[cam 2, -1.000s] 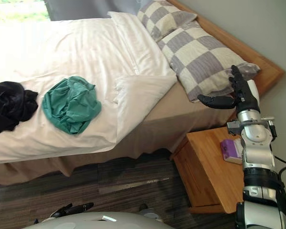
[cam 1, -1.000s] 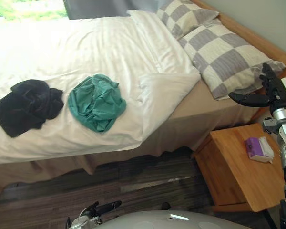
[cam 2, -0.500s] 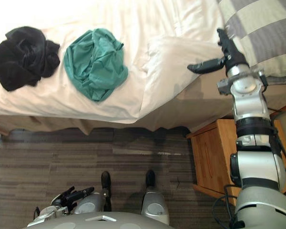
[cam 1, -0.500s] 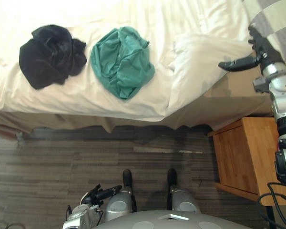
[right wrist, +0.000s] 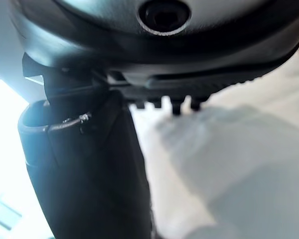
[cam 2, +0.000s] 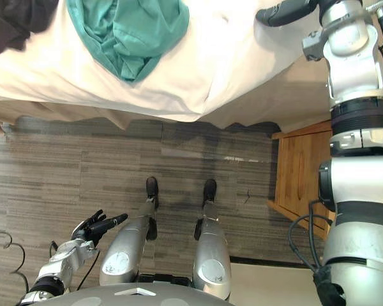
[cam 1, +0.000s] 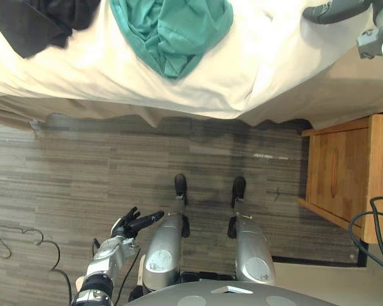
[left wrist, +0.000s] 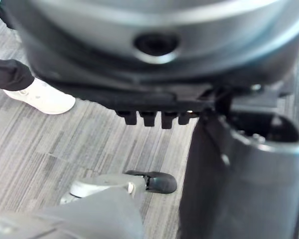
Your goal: Tidy up the quilt and then pick up the clothes from the bed and put them into the laundry hamper
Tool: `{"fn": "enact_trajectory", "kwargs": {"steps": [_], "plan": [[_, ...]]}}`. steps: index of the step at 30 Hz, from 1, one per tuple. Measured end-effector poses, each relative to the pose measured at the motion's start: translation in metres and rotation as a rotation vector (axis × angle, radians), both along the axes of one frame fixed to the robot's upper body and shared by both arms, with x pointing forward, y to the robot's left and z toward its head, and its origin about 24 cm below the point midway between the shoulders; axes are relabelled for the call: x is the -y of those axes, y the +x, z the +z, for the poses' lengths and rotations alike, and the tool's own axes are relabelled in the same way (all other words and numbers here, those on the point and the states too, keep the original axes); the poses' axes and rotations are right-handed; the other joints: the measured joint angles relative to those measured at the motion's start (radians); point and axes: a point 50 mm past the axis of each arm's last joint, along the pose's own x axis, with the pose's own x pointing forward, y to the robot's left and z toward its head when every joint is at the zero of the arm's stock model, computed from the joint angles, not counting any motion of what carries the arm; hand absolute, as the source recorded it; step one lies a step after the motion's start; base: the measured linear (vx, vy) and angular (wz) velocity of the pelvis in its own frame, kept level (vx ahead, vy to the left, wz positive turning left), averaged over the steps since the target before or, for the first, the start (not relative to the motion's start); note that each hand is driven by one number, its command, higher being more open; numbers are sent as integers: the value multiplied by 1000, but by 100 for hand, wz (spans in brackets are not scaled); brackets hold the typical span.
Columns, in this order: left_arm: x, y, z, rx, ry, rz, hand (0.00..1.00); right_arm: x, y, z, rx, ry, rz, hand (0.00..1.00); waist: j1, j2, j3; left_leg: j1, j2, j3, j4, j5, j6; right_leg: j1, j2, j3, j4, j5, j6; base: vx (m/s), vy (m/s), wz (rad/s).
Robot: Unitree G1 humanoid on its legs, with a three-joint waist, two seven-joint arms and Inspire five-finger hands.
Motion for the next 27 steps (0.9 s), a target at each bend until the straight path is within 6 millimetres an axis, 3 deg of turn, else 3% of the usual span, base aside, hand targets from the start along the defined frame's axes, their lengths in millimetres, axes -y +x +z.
{"fn": "enact_trajectory", "kwargs": {"steps": [1, 2, 6, 10, 12, 15, 20, 22, 24, 25, 27], "plan": [[2, 2, 1, 5, -7, -6, 100, 0, -1, 4, 2, -11, -10, 100, 2, 6, 3, -9, 0, 0, 0, 2, -1, -6, 1, -6, -7, 5, -7, 0, 0, 0], [7, 7, 2, 18, -24, -16, 100, 0, -3, 12, 8, -21, -26, 0, 11, 16, 9, -29, 0, 5, 0, 7, -2, -29, 2, -13, -9, 11, -14, -9, -9, -9], [19, 15, 5, 42, -74, -27, 100, 8, -9, 23, 9, -30, -75, 0, 25, 56, 26, -75, -6, 15, 0, 24, 7, -82, -2, -34, -10, 17, -22, -6, -3, -4], [20, 14, 3, 35, -81, -26, 100, 6, -13, 33, 24, -76, -92, 0, 28, 59, 26, -90, -13, 31, 0, 28, 0, -95, -8, -48, -26, 8, -35, -27, -1, -7], [21, 13, 3, 37, -87, -38, 100, 6, -13, 34, 24, -78, -93, 0, 30, 61, 25, -89, -13, 35, -1, 34, -7, -94, -8, -73, -25, -24, -73, -44, -22, -4], [23, 12, 2, 42, -105, -64, 100, 8, -10, 27, 5, -84, -95, 0, 30, 61, 25, -74, 0, 36, -2, 44, -13, -78, -2, -85, -23, -31, -72, -12, -4, -1], [27, 2, 0, 46, -125, -92, 100, 21, -6, -12, -45, -51, -60, 0, 27, 57, 24, 9, 18, 35, -2, 36, -30, 5, 12, -92, -25, -38, -51, 18, -47, -6], [24, -3, 1, 47, -118, -81, 100, 29, -9, -31, -36, 28, -20, 0, 23, 42, 20, 36, 25, 42, -2, 27, -42, 29, 18, -88, -25, -38, -48, 53, -51, -16], [20, -8, -1, 34, -116, -51, 100, 35, -14, -65, -43, 117, 13, 0, 18, 18, 13, 85, 37, 57, -2, 14, -52, 69, 31, -86, -25, -37, -47, 70, -54, -27], [18, -10, -2, 29, -114, -41, 100, 34, -14, -75, -51, 146, 24, 100, 14, 7, 7, 98, 39, 62, -2, 10, -55, 79, 32, -85, -25, -37, -47, 68, -35, -32], [15, -22, -8, -5, -113, -7, 100, 30, -16, -122, -103, 255, 55, 100, -8, -34, -25, 150, 50, 86, -2, -6, -58, 117, 44, -80, -25, -38, -46, 74, -18, -36]]}}
